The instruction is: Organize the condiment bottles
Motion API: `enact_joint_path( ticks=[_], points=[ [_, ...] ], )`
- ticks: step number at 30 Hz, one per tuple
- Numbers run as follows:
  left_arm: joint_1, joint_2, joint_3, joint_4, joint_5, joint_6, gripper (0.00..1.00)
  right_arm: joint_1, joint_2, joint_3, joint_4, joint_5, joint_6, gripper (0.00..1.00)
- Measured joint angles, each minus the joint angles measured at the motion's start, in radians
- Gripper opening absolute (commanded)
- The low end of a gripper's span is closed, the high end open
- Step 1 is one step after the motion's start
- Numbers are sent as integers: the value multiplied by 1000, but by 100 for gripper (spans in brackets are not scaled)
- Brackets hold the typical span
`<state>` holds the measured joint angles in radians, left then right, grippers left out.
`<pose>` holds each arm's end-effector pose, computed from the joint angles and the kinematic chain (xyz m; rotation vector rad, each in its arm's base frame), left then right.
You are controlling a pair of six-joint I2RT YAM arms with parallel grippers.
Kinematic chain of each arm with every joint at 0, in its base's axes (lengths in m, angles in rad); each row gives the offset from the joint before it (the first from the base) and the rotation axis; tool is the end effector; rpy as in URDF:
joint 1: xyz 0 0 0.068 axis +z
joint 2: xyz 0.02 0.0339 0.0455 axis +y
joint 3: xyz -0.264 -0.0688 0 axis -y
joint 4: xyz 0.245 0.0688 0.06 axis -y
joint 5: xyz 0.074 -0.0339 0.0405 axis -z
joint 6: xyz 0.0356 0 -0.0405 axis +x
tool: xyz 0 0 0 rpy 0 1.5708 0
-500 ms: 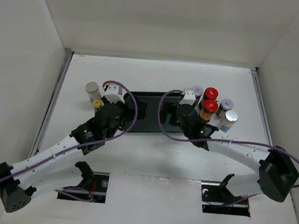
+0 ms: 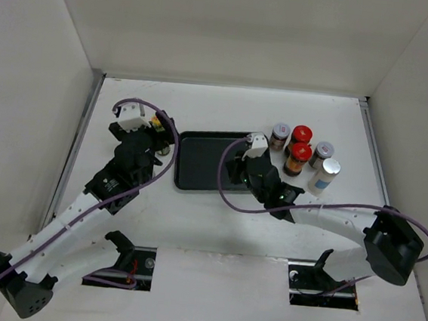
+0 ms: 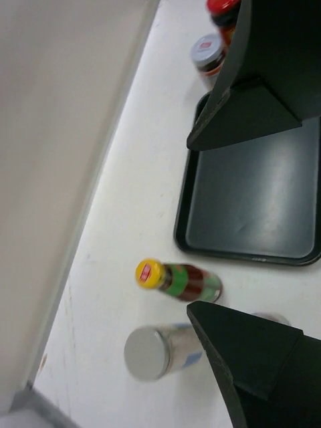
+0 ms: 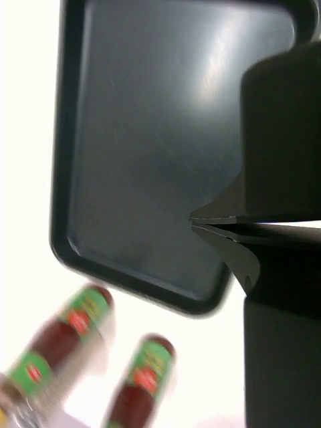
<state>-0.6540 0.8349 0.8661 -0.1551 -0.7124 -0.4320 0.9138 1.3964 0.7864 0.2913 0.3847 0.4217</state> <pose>0.1618 -0.0947 0.3643 -0.3422 1.6336 -0.2185 0.2005 0.2381 0.2488 -0.2016 1.8926 0.5556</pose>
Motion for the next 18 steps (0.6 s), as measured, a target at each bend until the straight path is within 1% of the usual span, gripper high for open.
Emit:
enact_joint_path(
  ticks=[1, 2, 3, 4, 5, 6, 10, 11, 13, 15, 18],
  points=[
    [13, -2, 6, 0, -16, 6, 70, 10, -13, -19, 14, -15, 18, 5],
    [24, -2, 14, 1, -30, 10, 52, 13, -25, -35, 27, -26, 31, 5],
    [34, -2, 27, 0, -46, 19, 40, 10, -38, -56, 50, -38, 45, 6],
    [42, -2, 40, 0, -57, 27, 36, 0, -47, -74, 73, -47, 55, 9],
    [53, 1, 54, -3, -70, 36, 36, -14, -52, -92, 100, -58, 66, 14],
    [66, 6, 71, -12, -81, 40, 39, -29, -53, -106, 122, -67, 74, 19],
    [130, 54, 123, -58, -113, 27, 57, -84, -53, -145, 161, -87, 103, 33],
    [139, 64, 123, -80, -119, 11, 62, -90, -53, -149, 168, -89, 108, 34],
    [145, 71, 112, -137, -124, -18, 65, -93, -53, -151, 180, -94, 111, 37],
    [148, 59, 82, -179, -124, -44, 65, -93, -53, -152, 196, -99, 111, 39],
    [157, 30, 22, -255, -113, -83, 64, -93, -44, -152, 211, -106, 111, 36]
  ],
)
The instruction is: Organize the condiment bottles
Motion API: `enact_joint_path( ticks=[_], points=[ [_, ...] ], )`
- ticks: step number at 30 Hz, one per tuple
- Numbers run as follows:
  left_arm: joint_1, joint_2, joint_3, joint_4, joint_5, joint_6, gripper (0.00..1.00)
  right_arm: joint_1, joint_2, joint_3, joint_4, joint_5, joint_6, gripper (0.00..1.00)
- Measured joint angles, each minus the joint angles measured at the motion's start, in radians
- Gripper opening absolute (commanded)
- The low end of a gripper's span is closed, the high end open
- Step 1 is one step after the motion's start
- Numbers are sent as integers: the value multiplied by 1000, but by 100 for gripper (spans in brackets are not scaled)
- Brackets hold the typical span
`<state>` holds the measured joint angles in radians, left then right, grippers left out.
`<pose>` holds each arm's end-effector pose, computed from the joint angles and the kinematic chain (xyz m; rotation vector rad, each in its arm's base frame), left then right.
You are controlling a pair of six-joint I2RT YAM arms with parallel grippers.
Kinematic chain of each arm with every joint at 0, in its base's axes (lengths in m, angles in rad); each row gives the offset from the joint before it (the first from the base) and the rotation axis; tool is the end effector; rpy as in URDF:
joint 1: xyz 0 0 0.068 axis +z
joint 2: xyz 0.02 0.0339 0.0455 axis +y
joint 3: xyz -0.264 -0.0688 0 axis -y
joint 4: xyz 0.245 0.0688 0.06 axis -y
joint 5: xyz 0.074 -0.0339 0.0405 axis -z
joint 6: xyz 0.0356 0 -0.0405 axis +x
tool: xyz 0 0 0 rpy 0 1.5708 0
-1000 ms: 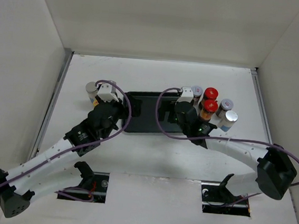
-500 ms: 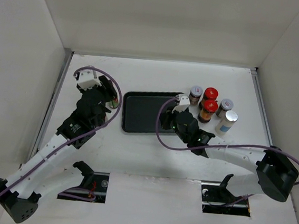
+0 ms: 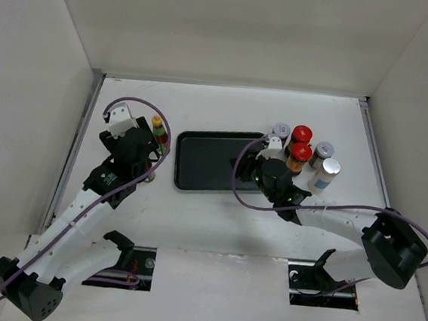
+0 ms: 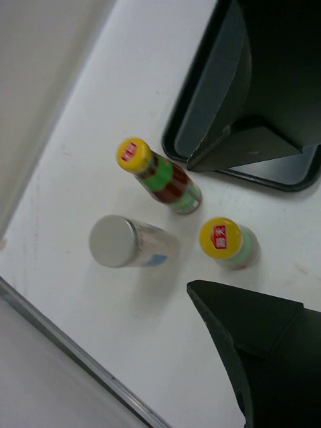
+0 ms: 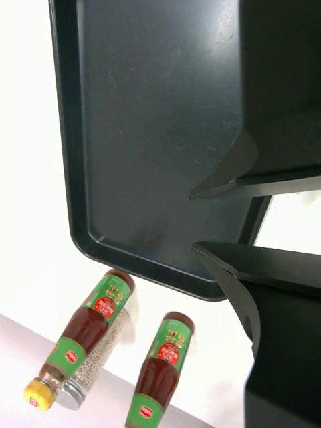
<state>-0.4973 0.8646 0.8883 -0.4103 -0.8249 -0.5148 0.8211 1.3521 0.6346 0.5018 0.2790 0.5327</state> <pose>0.1734 -0.0644 0.3431 -0.5322 1.7516 0.0995 0.2065 0.2074 0.2322 -0.0582 1.8356 0.7200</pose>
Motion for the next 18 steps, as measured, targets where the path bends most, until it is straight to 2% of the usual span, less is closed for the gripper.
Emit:
enact_joint_path(
  ticks=[6, 11, 18],
  points=[
    [30, -7, -108, -63, 69, -40, 60, 0, 51, 0, 4, -33, 0, 36],
    [82, 24, -147, -26, 128, -40, 59, 0, 64, 0, 5, -51, 0, 36],
    [159, 80, -175, 69, 213, -19, 41, 0, 76, 0, 7, -66, 0, 36]
  ],
)
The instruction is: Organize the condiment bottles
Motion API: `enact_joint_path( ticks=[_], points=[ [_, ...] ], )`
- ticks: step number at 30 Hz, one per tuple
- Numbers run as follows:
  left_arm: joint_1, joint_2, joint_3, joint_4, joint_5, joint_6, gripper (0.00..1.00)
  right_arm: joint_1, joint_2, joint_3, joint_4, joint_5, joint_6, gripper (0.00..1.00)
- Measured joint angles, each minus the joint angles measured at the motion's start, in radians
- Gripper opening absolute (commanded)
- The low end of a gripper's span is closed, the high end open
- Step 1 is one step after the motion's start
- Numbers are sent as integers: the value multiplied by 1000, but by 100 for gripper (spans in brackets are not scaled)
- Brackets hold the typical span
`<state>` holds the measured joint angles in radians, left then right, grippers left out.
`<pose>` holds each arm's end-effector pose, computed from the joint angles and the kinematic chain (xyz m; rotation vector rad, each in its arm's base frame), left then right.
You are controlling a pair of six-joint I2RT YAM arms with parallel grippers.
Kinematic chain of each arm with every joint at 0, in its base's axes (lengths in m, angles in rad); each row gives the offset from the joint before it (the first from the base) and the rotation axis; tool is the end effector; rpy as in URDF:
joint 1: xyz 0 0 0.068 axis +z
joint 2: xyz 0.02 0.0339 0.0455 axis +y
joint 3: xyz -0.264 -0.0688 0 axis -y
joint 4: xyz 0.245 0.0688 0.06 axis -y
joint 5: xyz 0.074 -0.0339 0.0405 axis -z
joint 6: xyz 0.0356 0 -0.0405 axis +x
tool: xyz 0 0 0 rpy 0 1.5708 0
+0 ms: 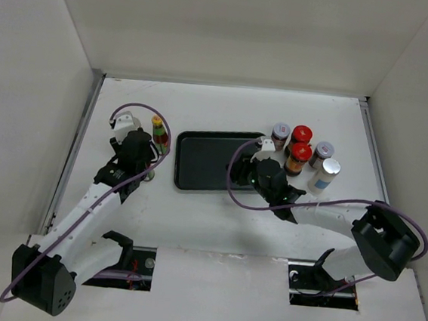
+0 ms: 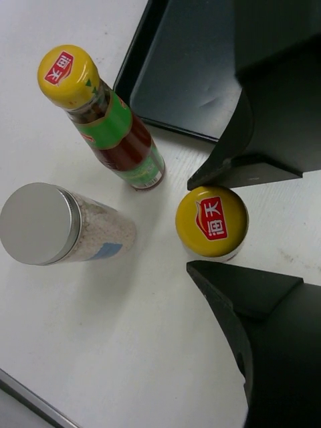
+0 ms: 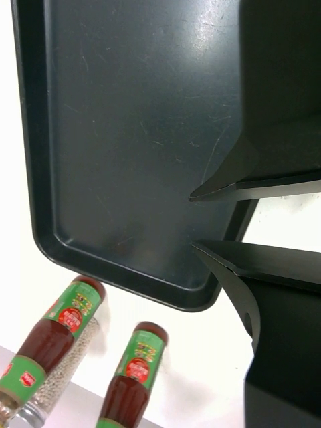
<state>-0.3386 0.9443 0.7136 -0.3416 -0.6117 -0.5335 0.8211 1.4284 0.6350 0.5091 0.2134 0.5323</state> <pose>0.1994 -0.0485 0.2739 -0.5380 1.9594 0.1119 0.2110 0.2156 0.2118 -0.1230 1.9110 0.7367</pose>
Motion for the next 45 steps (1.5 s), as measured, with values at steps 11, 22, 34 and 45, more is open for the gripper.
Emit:
enact_joint_path(
  ticks=[11, 22, 34, 45],
  points=[
    [-32, -28, 0, -23, -10, 25, 15, 0, 15, 8, 0, -23, 0, 36],
    [-171, -79, 62, -158, -61, 31, 11, -2, 29, 12, 0, -32, 4, 36],
    [-320, 80, 266, -60, -84, 88, 11, -42, 29, 11, 0, -31, 23, 37],
    [-234, 470, 370, 161, 24, 174, 12, -62, 27, 11, 0, -34, 42, 37]
  ],
)
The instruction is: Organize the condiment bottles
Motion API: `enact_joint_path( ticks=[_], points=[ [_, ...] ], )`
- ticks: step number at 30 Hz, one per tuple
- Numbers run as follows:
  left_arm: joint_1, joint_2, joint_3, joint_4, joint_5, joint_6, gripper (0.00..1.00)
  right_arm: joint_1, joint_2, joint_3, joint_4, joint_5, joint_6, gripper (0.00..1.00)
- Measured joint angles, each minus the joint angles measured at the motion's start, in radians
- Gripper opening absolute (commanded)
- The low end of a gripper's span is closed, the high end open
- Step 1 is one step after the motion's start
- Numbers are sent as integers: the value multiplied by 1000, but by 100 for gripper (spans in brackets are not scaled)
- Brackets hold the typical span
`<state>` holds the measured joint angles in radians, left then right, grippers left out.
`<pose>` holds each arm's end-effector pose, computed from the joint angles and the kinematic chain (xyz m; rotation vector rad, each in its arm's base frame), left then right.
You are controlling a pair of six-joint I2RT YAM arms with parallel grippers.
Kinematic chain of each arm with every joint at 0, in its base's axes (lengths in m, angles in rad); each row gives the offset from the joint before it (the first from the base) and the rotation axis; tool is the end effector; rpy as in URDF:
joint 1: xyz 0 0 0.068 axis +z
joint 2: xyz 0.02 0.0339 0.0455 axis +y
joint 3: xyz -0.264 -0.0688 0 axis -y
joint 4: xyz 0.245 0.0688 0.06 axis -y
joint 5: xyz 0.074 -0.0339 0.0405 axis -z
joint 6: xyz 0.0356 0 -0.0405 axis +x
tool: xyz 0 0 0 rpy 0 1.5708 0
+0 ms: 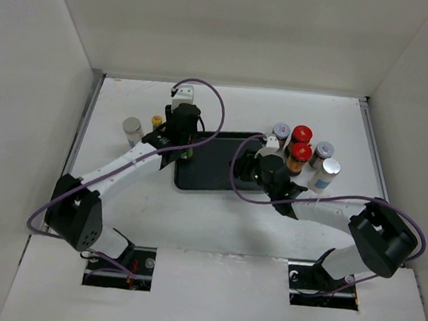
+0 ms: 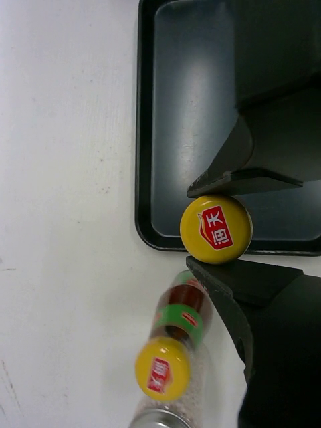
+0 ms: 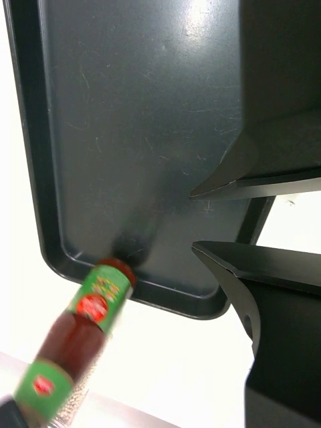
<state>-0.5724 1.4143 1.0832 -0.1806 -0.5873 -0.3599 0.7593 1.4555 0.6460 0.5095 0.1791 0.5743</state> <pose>0.2800 -0.1570 0.3006 -0.1371 1.9859 0.0138 0.2265 0.2062 0.2076 -0.0511 1.9346 0.7444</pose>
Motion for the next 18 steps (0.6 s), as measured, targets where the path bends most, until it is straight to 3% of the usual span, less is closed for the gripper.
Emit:
enact_joint_path(
  ticks=[5, 13, 18],
  points=[
    [24, 103, 40, 66, 27, 30, 23, -1, 0, 0, 0, -2, 3, 37],
    [27, 142, 40, 174, 27, 46, 71, -5, -4, -2, 4, -5, 6, 37],
    [15, 93, 29, 218, 15, 50, 79, -7, -4, -2, 16, -5, 6, 37]
  ],
)
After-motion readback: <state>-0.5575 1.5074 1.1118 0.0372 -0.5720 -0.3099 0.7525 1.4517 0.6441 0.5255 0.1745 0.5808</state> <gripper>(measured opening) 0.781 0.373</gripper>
